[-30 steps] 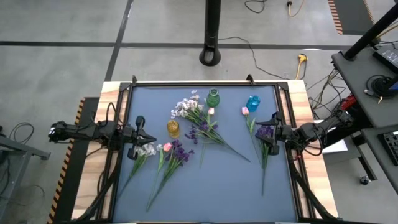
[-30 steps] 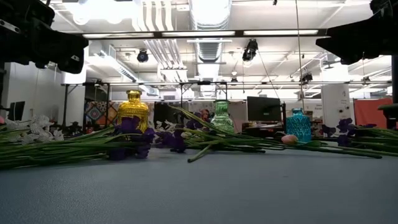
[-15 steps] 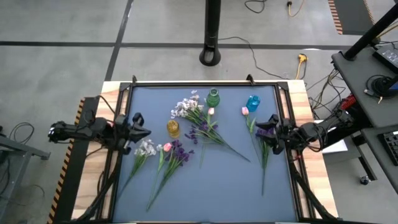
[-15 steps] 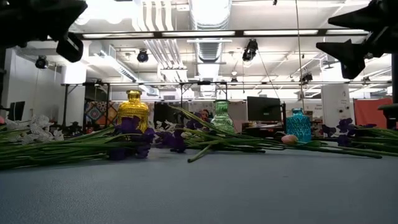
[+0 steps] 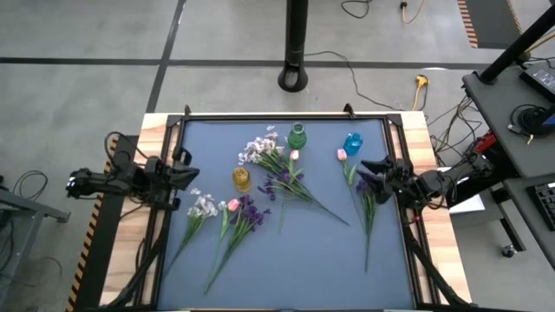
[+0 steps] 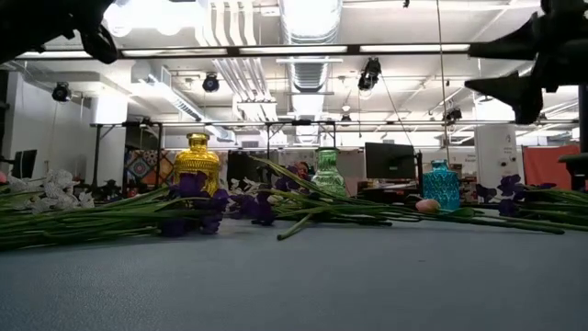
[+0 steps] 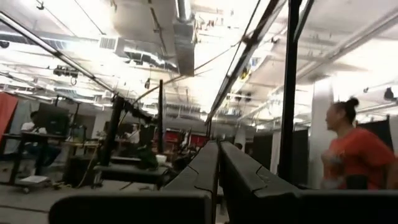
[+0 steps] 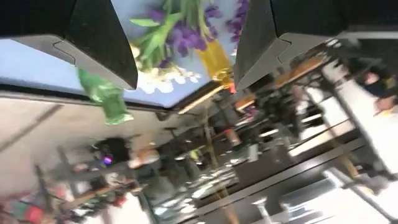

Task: Sort flowers into vase by color
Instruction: Put the middle purple flowers into the green vase

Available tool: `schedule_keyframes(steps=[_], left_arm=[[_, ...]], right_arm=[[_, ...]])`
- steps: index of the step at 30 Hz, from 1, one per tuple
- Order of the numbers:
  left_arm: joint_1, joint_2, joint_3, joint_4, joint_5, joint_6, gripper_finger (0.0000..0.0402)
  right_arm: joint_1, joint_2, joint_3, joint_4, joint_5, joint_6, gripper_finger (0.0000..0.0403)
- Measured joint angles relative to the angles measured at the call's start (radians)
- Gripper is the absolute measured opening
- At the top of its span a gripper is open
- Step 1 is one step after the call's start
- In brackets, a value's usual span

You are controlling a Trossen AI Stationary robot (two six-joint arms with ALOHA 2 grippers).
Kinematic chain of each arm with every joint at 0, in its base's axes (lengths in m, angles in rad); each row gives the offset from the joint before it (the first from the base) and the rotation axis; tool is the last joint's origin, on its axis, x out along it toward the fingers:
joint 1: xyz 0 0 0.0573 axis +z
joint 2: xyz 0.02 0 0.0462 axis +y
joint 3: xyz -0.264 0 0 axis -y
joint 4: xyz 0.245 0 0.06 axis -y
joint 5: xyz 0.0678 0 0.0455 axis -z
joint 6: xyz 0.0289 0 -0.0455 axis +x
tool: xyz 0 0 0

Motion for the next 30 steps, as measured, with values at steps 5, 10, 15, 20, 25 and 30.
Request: schedule_keyframes(steps=[5,10,15,20,25,30], left_arm=[[0.0,0.038,0.0,0.005,-0.07,-0.034,0.0],[0.001,0.124,0.0,0.104,-0.151,-0.027,0.0],[0.002,0.243,0.0,0.247,-0.162,0.118,0.0],[0.002,0.343,0.029,0.242,-0.311,0.178,0.0],[0.002,0.434,0.129,-0.055,-0.475,0.13,0.0],[0.002,0.54,0.294,-0.47,-0.477,0.015,0.0005]], right_arm=[[-0.003,0.039,0.0,0.037,-0.05,-0.003,0.0257],[-0.003,0.152,0.0,0.098,-0.077,0.001,0.024],[-0.003,0.343,0.022,0.169,-0.069,0.001,0.0231],[-0.003,0.536,0.124,0.158,-0.035,-0.002,0.024],[-0.003,0.694,0.264,0.015,0.006,0.007,0.0265],[-0.003,0.836,0.438,-0.258,0.046,0.075,0.03]])
